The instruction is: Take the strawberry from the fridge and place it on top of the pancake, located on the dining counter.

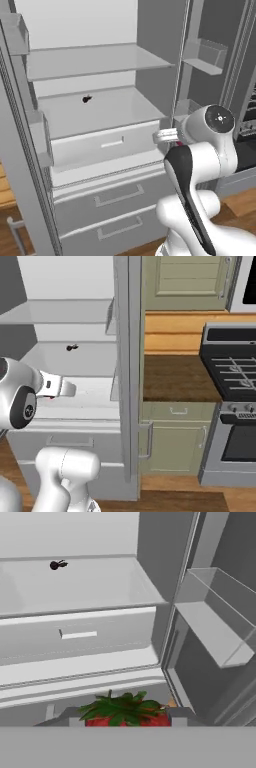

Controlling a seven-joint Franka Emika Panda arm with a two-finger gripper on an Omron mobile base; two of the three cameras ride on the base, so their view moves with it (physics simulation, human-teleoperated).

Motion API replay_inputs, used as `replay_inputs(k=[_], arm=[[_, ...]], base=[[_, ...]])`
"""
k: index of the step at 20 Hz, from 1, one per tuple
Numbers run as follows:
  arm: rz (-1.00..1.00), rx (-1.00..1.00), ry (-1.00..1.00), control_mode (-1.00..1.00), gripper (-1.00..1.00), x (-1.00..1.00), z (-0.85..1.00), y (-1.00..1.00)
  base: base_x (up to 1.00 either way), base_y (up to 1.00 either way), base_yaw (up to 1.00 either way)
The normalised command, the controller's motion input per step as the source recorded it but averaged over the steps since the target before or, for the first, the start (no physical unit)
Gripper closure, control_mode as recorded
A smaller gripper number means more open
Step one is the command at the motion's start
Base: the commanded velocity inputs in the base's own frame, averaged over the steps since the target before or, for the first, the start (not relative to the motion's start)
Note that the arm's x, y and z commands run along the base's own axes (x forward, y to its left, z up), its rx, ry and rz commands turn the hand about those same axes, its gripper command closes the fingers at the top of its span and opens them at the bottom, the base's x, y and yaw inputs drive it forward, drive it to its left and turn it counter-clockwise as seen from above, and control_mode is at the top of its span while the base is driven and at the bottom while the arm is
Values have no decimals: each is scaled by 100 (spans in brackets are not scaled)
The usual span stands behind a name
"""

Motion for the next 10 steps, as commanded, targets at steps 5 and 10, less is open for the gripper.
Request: replay_inputs(k=[5, 10], arm=[[0, 0, 0, 100, 100, 0, 0, 0], [0, 0, 0, 100, 100, 0, 0, 0]], base=[[-11, 87, -33], [-12, 100, -28]])
